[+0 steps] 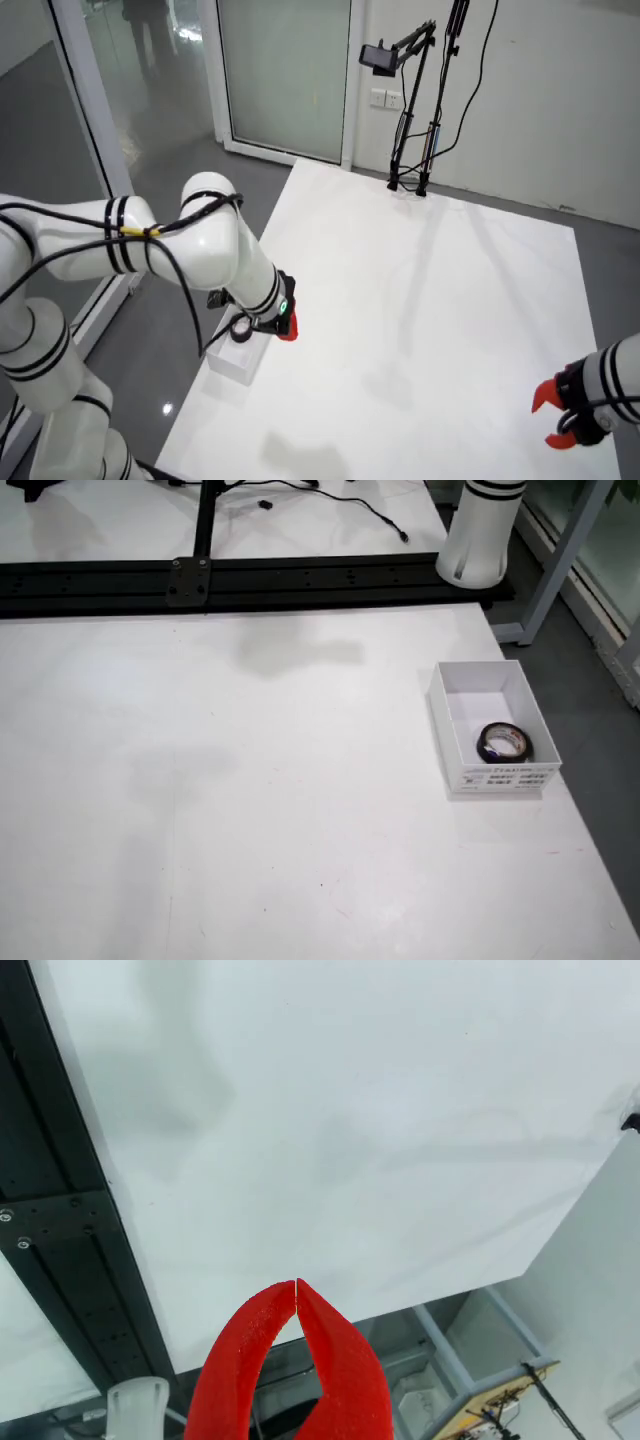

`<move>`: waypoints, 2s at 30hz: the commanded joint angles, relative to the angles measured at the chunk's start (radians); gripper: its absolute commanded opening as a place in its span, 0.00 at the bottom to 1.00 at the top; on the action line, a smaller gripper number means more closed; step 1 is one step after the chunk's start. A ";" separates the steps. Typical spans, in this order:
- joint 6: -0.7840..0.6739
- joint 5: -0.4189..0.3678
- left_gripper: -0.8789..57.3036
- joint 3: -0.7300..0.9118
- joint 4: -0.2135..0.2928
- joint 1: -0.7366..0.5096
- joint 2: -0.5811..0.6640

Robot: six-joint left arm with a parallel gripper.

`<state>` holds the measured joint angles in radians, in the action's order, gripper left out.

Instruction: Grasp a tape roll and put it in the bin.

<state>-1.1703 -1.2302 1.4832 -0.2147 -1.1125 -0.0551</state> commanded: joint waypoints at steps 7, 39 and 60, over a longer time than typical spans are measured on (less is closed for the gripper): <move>0.000 0.000 0.01 0.000 0.000 0.020 0.000; 0.000 0.000 0.01 0.000 0.000 0.010 0.000; 0.000 0.000 0.01 0.000 0.000 0.007 0.000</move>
<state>-1.1704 -1.2302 1.4833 -0.2147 -1.1047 -0.0552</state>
